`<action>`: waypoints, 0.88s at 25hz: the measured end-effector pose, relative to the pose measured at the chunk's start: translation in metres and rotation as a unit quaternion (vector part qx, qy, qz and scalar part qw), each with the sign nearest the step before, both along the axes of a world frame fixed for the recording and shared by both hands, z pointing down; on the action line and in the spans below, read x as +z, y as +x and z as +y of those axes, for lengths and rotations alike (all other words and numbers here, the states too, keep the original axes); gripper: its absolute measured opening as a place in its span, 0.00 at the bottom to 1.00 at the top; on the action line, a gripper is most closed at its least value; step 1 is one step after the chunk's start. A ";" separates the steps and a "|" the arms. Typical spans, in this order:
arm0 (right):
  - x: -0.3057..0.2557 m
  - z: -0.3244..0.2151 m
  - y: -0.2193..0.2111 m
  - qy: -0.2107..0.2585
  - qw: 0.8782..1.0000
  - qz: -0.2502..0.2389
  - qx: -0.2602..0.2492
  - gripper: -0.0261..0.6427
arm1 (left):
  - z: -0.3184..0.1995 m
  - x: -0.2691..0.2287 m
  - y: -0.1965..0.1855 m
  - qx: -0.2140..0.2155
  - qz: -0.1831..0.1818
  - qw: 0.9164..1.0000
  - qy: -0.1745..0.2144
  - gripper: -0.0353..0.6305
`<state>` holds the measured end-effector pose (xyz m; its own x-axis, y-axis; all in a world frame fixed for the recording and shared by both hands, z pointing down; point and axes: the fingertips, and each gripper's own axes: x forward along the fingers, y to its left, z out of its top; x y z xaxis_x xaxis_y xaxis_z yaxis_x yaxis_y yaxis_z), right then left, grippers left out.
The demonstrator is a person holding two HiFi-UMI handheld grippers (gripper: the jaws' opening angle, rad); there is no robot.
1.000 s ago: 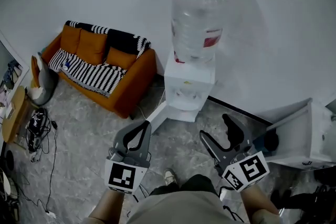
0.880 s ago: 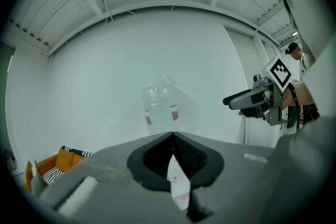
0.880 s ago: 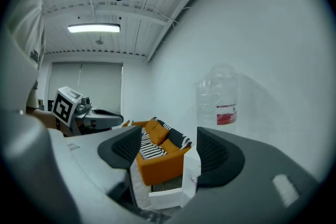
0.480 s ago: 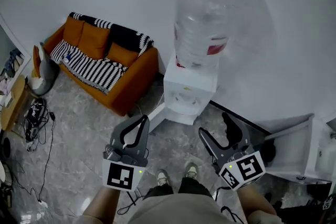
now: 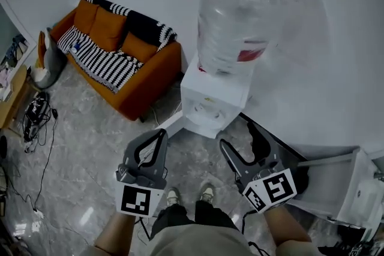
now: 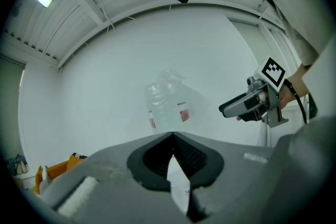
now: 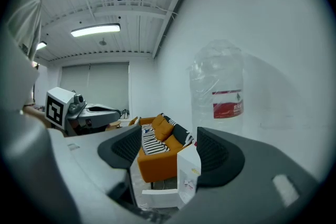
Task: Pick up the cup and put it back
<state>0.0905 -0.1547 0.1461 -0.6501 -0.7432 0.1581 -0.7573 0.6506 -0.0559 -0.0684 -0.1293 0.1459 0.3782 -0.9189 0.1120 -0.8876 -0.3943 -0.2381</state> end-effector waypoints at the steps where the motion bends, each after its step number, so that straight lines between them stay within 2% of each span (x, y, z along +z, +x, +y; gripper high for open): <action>1: 0.006 -0.005 0.001 -0.001 1.000 0.004 -0.005 0.54 | -0.004 0.006 0.001 -0.006 0.002 1.000 -0.003 0.06; 7: 0.049 -0.021 -0.006 -0.003 1.000 0.006 -0.019 0.54 | -0.020 0.043 -0.001 -0.006 -0.007 1.000 0.017 0.06; 10: 0.078 -0.025 -0.011 -0.018 1.000 -0.002 -0.022 0.54 | -0.027 0.074 -0.003 -0.007 0.006 1.000 0.006 0.06; 13: 0.111 -0.026 -0.017 -0.015 1.000 0.005 -0.024 0.54 | -0.033 0.099 -0.002 0.012 -0.007 1.000 0.023 0.06; 22: 0.249 -0.037 -0.017 -0.022 1.000 0.004 -0.021 0.54 | -0.045 0.232 -0.011 0.006 -0.006 1.000 0.007 0.06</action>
<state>0.0734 -0.1919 0.3950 -0.6787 -0.7079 0.1957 -0.7304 0.6785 -0.0788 -0.0791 -0.1739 0.3778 0.3881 -0.9157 0.1040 -0.8798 -0.4017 -0.2541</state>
